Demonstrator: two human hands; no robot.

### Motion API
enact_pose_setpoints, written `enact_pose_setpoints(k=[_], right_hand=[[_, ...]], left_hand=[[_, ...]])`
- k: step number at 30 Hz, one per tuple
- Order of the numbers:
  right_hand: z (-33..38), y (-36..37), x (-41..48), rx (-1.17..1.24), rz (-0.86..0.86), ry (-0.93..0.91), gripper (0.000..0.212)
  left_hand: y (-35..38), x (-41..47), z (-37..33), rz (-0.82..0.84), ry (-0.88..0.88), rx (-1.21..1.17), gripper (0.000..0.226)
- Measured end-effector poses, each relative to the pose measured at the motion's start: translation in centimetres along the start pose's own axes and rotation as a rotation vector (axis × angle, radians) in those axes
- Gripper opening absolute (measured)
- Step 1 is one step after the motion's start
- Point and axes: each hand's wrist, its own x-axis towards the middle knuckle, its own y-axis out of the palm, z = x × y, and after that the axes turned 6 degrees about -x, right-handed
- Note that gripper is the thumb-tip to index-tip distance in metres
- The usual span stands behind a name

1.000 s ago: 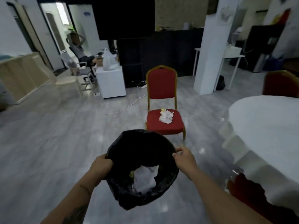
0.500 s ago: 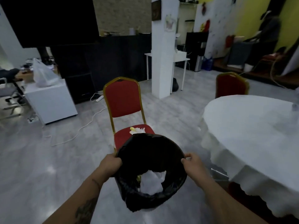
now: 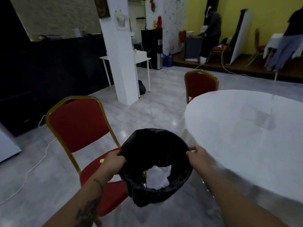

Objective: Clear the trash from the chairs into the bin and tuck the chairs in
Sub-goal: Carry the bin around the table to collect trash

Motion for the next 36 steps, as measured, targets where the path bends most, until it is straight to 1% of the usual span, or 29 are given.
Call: enact_pose_setpoints(k=[2, 5, 9, 11, 15, 17, 19, 22, 23, 24, 25, 28, 31, 36], right_hand=[[1.0, 0.0, 5.4, 0.007, -0.002, 0.003, 0.007], [2.7, -0.3, 11.0, -0.008, 0.038, -0.013, 0.007], [5.6, -1.3, 20.0, -0.032, 0.097, -0.029, 0.015], [6.8, -1.4, 23.4, -0.025, 0.110, -0.030, 0.018], [9.0, -0.7, 31.2, -0.032, 0.150, -0.028, 0.019], [9.9, -0.1, 35.6, -0.060, 0.152, -0.028, 0.018], [10.5, 0.6, 39.8, -0.050, 0.160, -0.012, 0.017], [10.9, 1.9, 45.7, -0.055, 0.174, 0.021, 0.018], [11.1, 3.0, 49.7, -0.061, 0.156, 0.040, 0.020], [11.2, 3.5, 52.2, -0.067, 0.143, 0.056, 0.021], [11.4, 3.3, 52.5, -0.076, 0.139, 0.065, 0.022], [12.3, 5.5, 61.8, -0.052, 0.101, 0.132, 0.023], [13.1, 6.6, 66.9, -0.027, 0.066, 0.200, 0.022], [14.5, 7.0, 73.3, 0.030, 0.042, 0.312, 0.019]], left_hand=[[1.2, 5.3, -2.1, 0.000, -0.012, -0.022, 0.031], [2.3, 11.5, -4.7, -0.036, -0.021, -0.047, 0.029], [4.1, 20.4, -9.7, -0.059, -0.045, -0.071, 0.024], [4.6, 23.8, -11.9, -0.079, -0.049, -0.076, 0.027], [5.1, 31.8, -15.9, -0.068, -0.054, -0.067, 0.029], [5.5, 36.1, -18.0, -0.068, -0.067, -0.049, 0.026], [5.9, 40.6, -19.7, -0.063, -0.083, -0.082, 0.022], [6.7, 47.4, -21.7, -0.020, -0.086, -0.062, 0.016], [7.5, 52.0, -22.7, -0.003, -0.094, -0.050, 0.015], [8.0, 54.9, -23.4, 0.006, -0.081, -0.027, 0.016], [8.3, 55.4, -23.8, 0.018, -0.068, -0.008, 0.018], [9.9, 65.8, -26.9, 0.081, -0.069, 0.049, 0.020], [10.5, 72.4, -30.2, 0.171, -0.075, 0.114, 0.025], [12.7, 81.3, -35.8, 0.261, -0.046, 0.229, 0.016]])
